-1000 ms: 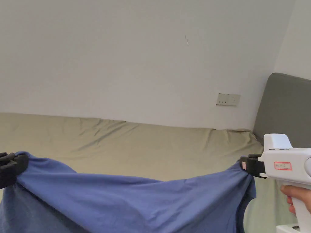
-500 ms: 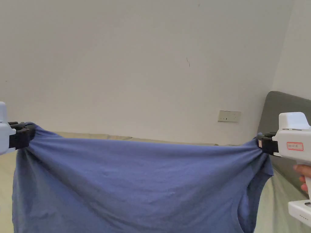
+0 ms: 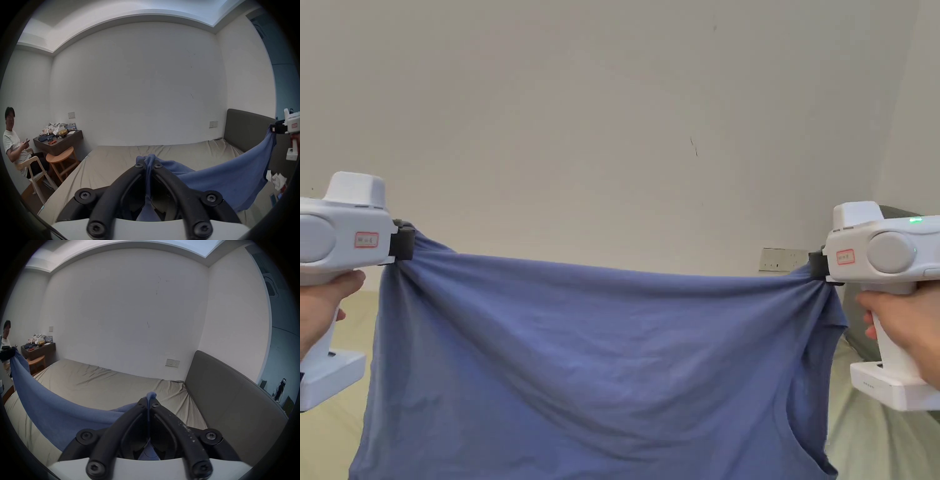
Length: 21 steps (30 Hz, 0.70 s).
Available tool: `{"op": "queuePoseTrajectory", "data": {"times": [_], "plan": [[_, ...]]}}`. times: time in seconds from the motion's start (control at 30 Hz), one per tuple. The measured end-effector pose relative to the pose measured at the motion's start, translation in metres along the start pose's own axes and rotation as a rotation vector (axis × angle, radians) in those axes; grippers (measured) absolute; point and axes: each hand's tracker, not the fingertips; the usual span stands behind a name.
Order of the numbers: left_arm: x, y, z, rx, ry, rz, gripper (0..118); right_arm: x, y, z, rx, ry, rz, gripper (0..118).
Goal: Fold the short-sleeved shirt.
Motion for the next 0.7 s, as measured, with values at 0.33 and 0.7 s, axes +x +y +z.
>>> {"op": "queuePoseTrajectory", "data": {"times": [0.33,0.7], "plan": [[0.0,0.02,-0.071,0.004,0.033,-0.001,4,-0.011,0.06,-0.046,0.086,-0.06,0.02,2],[0.0,0.016,-0.086,0.002,0.037,0.045,4,-0.016,0.065,-0.055,0.117,-0.071,0.0,2]]}}
